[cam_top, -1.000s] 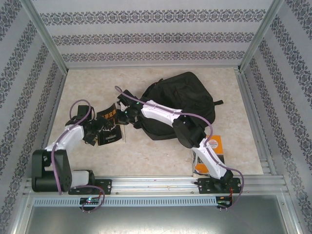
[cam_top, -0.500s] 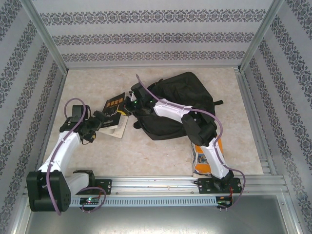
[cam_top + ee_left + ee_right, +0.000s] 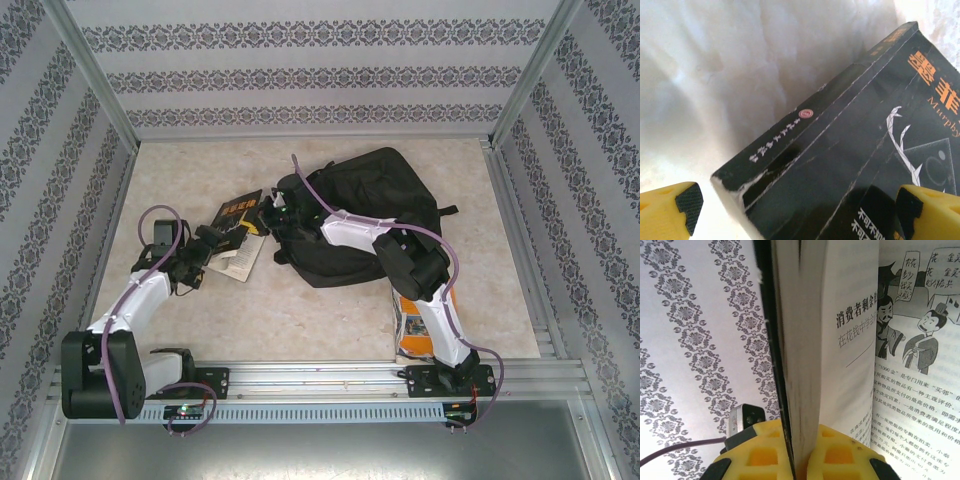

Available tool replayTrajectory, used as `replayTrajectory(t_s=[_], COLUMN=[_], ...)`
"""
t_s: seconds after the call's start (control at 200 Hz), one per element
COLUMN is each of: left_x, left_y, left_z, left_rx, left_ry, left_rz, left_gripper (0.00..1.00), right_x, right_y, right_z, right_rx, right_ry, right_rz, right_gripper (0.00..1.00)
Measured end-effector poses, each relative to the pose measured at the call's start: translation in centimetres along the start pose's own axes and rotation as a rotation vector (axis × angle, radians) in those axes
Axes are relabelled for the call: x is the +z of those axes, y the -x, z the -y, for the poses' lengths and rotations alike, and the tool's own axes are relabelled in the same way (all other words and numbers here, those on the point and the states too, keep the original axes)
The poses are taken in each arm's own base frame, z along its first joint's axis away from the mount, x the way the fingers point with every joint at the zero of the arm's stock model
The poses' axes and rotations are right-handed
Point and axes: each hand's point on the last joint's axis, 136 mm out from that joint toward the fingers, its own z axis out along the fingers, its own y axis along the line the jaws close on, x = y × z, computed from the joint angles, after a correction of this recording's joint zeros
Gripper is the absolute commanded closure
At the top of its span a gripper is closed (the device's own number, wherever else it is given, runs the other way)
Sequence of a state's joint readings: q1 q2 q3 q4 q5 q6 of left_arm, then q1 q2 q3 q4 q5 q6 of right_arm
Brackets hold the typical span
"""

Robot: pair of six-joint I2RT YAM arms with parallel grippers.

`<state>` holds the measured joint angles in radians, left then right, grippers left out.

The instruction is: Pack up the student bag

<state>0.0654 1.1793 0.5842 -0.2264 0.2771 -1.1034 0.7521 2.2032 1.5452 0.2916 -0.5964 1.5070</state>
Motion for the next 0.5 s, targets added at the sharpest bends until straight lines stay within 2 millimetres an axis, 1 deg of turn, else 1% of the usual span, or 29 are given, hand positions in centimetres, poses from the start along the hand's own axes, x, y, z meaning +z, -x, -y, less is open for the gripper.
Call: replayTrajectory(t_s=[0.13,0.23,0.33,0.435,0.475,0.5], left_x=[0.9,0.9,0.3,-1.0,-1.4,-1.6], left_y=[0.3,0.7,1.0,1.6,1.7,1.8], left_z=[0.4,1.2,1.8,2.8,3.2,3.4], left_rx=[-0.021,-0.032,-0.033,-0.028,-0.027,-0.024], left_ry=[-0.028,-0.064,-0.09,-0.133,-0.149,-0.158], left_rz=[0.007,0.022,0.045,0.083,0.094,0.1], left_gripper=[0.16,0.28,0.4,0.57,0.62,0.65], right_x=[-0.1,-0.1,-0.4,-0.7,-0.7,-0.7], right_y=[0.1,0.1,0.3,0.6,0.6,0.6], right_z=[0.1,0.2,0.3,0.6,0.9,1.1], right_rx=[0.026,0.034,0.034,0.04,0.043,0.044], right_ry=[0.013,0.022,0.024,0.02,0.016,0.011], right_rz=[0.003,0.003,0.011,0.017,0.018,0.018], right_gripper=[1.0,1.0,1.0,1.0,0.97,0.92])
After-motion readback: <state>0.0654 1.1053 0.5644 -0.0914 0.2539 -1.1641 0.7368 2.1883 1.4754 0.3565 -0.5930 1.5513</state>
